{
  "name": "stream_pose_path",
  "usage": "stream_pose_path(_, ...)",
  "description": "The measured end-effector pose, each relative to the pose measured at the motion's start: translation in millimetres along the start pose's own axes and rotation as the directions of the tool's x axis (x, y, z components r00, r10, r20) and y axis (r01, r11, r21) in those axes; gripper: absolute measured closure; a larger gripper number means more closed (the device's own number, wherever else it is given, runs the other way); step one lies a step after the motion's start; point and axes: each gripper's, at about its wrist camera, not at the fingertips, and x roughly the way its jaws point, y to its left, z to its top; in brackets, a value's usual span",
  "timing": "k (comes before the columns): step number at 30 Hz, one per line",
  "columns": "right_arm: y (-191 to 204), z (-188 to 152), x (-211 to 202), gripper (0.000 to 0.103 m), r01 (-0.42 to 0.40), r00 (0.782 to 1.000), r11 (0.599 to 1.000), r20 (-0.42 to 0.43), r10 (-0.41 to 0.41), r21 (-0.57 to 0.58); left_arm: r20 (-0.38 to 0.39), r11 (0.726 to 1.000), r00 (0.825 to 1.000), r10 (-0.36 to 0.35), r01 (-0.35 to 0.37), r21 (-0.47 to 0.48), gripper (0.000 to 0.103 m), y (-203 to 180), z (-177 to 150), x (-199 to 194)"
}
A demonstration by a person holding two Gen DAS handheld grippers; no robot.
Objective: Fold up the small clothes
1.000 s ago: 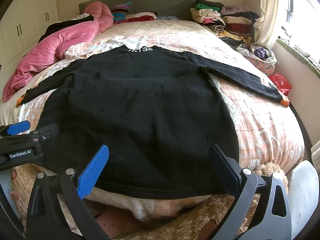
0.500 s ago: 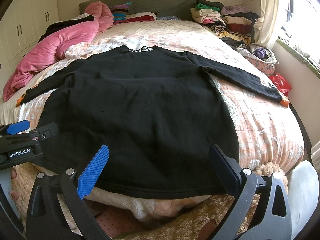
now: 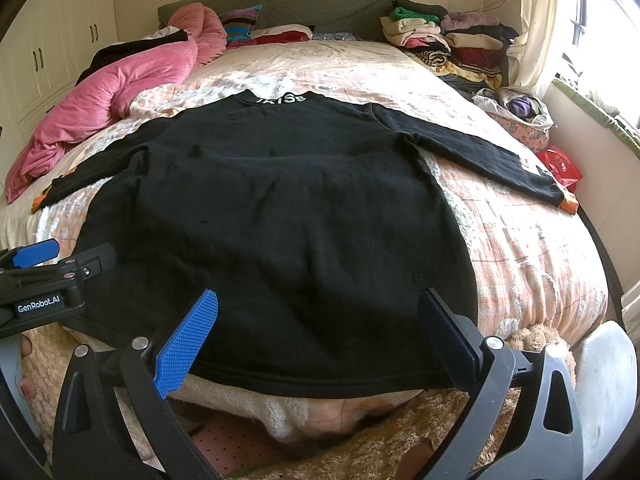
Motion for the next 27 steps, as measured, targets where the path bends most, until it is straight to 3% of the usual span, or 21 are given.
stream_pose_path(9,-0.6,6.4,0.1,0.004,-0.006,1.0,1.0,0.007,0.006,-0.001,0.001,1.0,1.0,0.0,0.0,-0.003,0.008,-0.4,0.9,1.0)
stream_pose_path(20,-10.9,47.0,7.8,0.004,-0.026,0.999,1.0,0.03,0.025,0.018,0.041,0.999,0.999,0.013,-0.012,-0.035,0.008,0.0,43.8,1.5)
stream_pose_path(27,-20.4,69.5,20.7,0.004,-0.083,0.996,0.995,0.019,0.082,0.059,0.061,1.0,0.998,0.007,-0.006,-0.027,0.008,-9.1,64.0,6.7)
